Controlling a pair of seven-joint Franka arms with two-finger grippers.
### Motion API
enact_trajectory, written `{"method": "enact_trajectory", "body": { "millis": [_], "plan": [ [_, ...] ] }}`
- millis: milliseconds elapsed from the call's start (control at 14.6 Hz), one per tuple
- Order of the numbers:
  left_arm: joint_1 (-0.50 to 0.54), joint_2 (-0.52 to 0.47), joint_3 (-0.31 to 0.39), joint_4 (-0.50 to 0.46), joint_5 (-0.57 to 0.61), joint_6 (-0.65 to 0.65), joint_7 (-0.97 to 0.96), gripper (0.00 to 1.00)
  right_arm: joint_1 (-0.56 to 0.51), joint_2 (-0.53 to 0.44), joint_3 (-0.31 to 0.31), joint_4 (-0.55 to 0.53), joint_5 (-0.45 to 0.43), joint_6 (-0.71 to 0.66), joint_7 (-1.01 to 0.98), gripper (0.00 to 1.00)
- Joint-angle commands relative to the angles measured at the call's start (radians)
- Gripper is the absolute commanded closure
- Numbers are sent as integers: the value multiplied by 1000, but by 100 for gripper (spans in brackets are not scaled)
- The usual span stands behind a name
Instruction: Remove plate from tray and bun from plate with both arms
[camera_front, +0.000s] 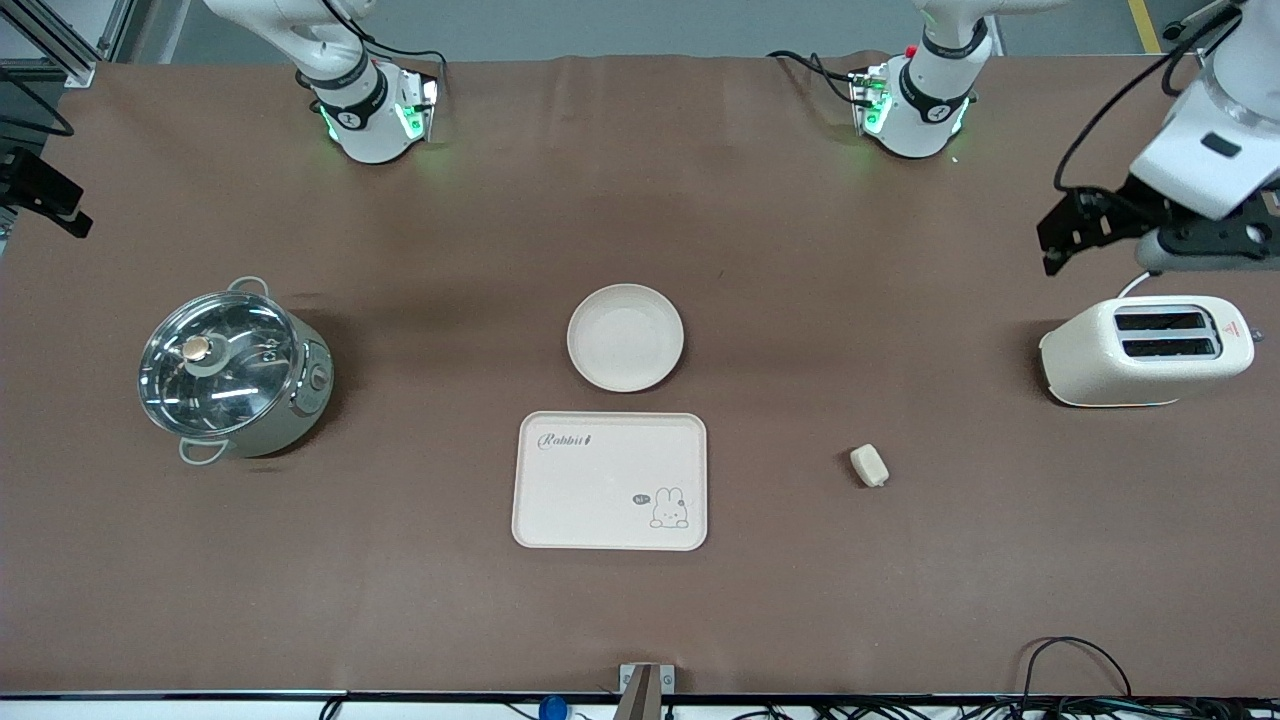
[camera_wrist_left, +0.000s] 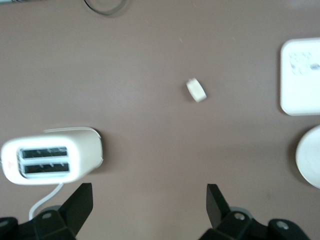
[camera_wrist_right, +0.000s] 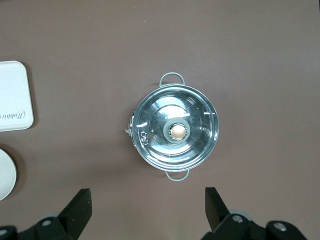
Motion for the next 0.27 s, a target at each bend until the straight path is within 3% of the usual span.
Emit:
{"method": "enact_trajectory", "body": {
  "millis": [0,205],
  "plan": [
    [29,-143,3,-172,-83,16,28,0,-33,4,3,10,33,-2,4,0],
    [57,-117,1,-126,-81,-10,26,0,-96,4,-3,9,94,-3,-40,0]
  ]
}}
